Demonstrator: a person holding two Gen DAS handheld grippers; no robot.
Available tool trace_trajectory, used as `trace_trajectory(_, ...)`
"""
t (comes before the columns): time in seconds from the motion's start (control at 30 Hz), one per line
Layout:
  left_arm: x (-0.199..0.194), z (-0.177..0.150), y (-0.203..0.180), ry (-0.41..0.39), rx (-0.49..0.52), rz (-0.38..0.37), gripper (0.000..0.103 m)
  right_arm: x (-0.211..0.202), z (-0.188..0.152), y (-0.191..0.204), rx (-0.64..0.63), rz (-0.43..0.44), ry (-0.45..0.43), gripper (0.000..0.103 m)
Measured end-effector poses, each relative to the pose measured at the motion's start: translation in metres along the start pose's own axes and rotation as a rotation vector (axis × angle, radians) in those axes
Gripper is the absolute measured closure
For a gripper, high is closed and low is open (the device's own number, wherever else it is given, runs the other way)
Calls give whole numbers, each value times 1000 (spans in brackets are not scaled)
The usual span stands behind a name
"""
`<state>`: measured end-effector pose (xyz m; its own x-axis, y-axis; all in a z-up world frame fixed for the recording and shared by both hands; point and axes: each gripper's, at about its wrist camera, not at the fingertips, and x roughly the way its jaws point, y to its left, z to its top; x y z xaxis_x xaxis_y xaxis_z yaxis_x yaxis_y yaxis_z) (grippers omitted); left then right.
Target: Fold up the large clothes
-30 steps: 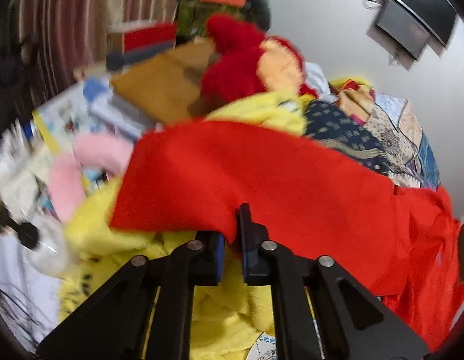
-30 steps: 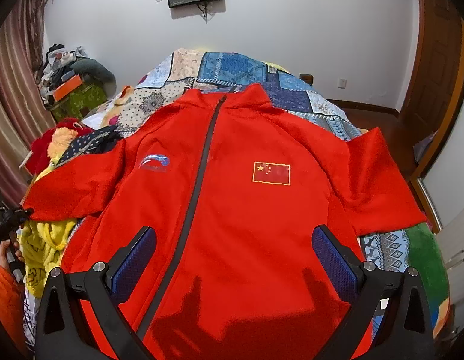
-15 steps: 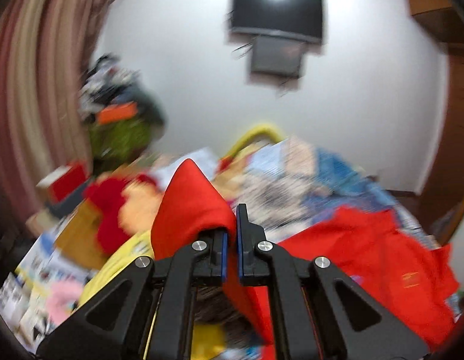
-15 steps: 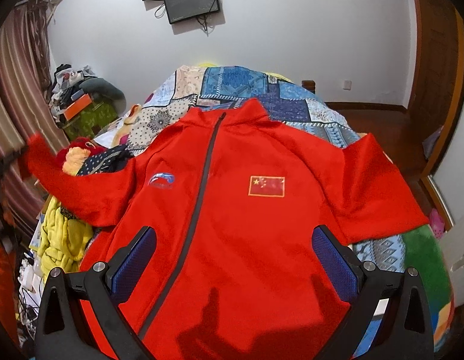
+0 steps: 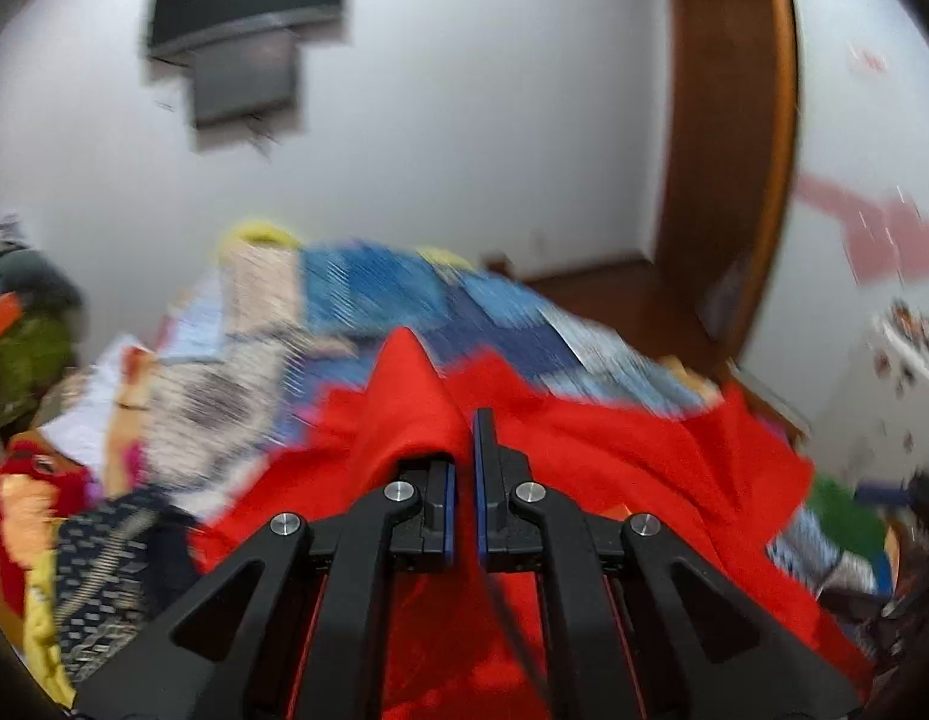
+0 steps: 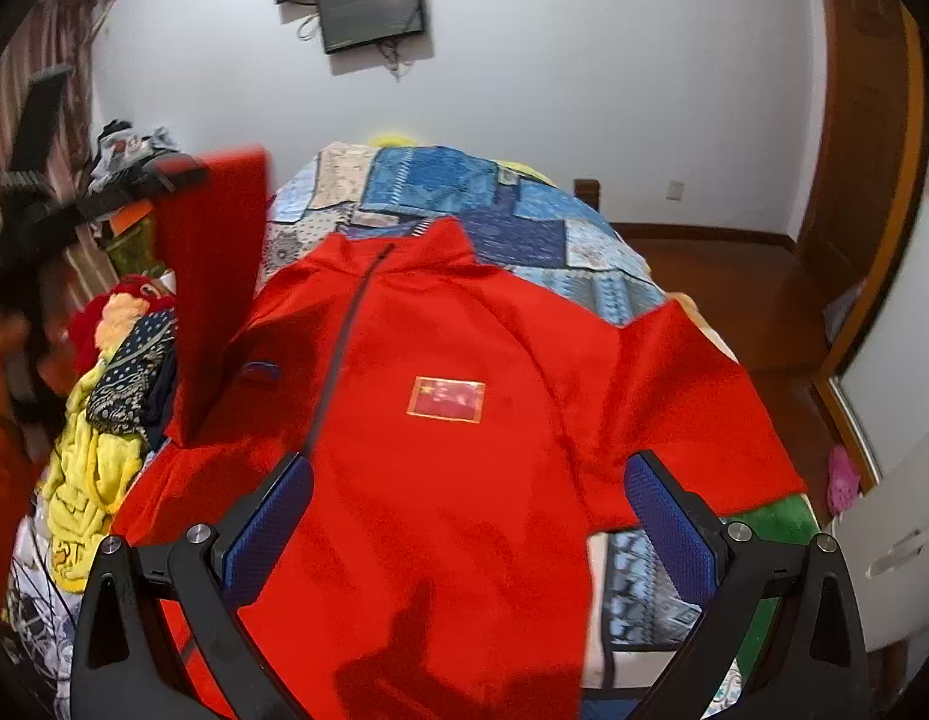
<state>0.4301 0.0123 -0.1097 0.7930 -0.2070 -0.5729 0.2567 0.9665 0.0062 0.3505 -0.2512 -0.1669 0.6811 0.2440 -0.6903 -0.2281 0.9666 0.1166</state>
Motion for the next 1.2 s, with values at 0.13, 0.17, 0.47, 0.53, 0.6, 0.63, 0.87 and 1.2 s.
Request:
trace_trajectory(0.13,63,-39,-50,189,47,-95,99,5,-5,-20,29,-23,26,0)
trace_trajectory(0.17,74,-50,-63,226,57,-111,99,6,-6,-24,34,-28,32,0)
trace_trajectory(0.47,113,-108,-114,440,114,-227,97,19,-8,-37,53,-21,83,0)
trace_trajectory(0.53,105,-111,-116,447,120,-241,86,23,-4,-36,55,-7,90,0)
trace_trajectory(0.6,95,-111,-111,476,103,-265,53,27,1,-33,54,7,97,0)
trace_trajectory(0.63,88,-112,-107,475,95,-265,37,28,2,-32,54,14,98,0)
trace_trajectory(0.87,21,-122,-43,392,39,-161,18,58,20,-7,26,96,158,0)
trace_trajectory(1.2,-19,-171,105,416,-204,178,16,142,24,77,-201,118,296,0)
